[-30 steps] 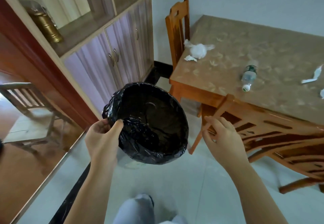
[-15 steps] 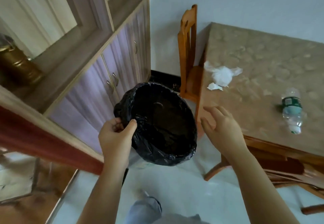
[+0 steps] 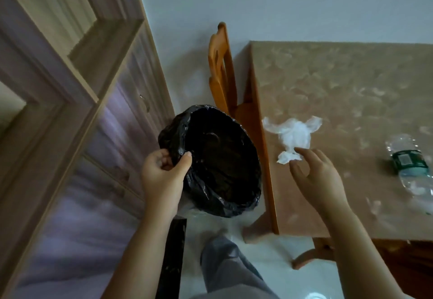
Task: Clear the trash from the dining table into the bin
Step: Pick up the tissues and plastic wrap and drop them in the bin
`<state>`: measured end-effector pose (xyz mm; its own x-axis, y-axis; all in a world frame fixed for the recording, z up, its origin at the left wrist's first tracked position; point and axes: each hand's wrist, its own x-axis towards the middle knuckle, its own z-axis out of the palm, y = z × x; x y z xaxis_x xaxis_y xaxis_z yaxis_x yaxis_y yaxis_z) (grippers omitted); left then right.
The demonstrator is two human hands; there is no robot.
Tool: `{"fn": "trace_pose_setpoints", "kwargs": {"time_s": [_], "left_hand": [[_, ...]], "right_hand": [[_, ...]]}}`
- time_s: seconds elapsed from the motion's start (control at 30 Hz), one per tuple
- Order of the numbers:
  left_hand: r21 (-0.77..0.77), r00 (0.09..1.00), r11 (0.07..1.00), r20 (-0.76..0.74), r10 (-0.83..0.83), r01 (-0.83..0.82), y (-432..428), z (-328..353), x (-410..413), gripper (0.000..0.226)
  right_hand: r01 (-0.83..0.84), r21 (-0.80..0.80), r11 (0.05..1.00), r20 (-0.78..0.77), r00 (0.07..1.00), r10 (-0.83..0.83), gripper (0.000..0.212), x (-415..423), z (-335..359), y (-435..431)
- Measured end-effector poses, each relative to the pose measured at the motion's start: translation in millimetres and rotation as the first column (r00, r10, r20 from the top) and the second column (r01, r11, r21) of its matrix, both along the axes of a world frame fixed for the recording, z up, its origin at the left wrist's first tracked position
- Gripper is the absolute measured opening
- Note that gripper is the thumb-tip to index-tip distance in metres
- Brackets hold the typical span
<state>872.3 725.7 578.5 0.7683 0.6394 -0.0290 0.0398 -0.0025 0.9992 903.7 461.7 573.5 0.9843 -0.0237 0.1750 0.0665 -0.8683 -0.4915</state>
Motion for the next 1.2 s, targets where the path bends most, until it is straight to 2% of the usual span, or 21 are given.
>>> {"fn": "trace_pose_setpoints", "kwargs": {"time_s": [0.13,0.27,0.6,0.77,0.97,1.2], "left_hand": [[0.043,0.994,0.994,-0.007,-0.105,0.105,-6.6,2.8,63.0,0.026],[0.040,0.991,0.990,-0.034,-0.133,0.134,-6.3,-5.4,103.1,0.027],[0.067,0.978,0.984,-0.142,-0.153,0.163,-4.6,-29.2,150.1,0.030],[0.053,0.970,0.982,-0.176,-0.168,0.180,-1.3,-33.1,161.5,0.029],[-0.013,0.961,0.981,-0.197,-0.194,0.196,3.6,-33.2,165.9,0.023],[-0.047,0.947,0.966,-0.192,-0.260,0.255,6.9,-32.7,168.2,0.014]], "right_hand": [[0.169,0.065,0.983,-0.039,0.985,-0.167,0.036,52.8,-17.4,-17.8],[0.295,0.099,0.950,-0.101,0.953,-0.285,0.039,91.6,-39.0,-33.0],[0.452,0.107,0.885,-0.325,0.857,-0.399,0.053,149.7,-89.7,-40.8],[0.502,0.133,0.854,-0.327,0.836,-0.440,0.037,159.6,-102.4,-36.1],[0.607,0.276,0.745,-0.251,0.794,-0.554,0.008,163.7,-96.8,-30.1],[0.561,0.351,0.750,-0.114,0.820,-0.560,0.006,159.4,-52.8,-12.4]]}}
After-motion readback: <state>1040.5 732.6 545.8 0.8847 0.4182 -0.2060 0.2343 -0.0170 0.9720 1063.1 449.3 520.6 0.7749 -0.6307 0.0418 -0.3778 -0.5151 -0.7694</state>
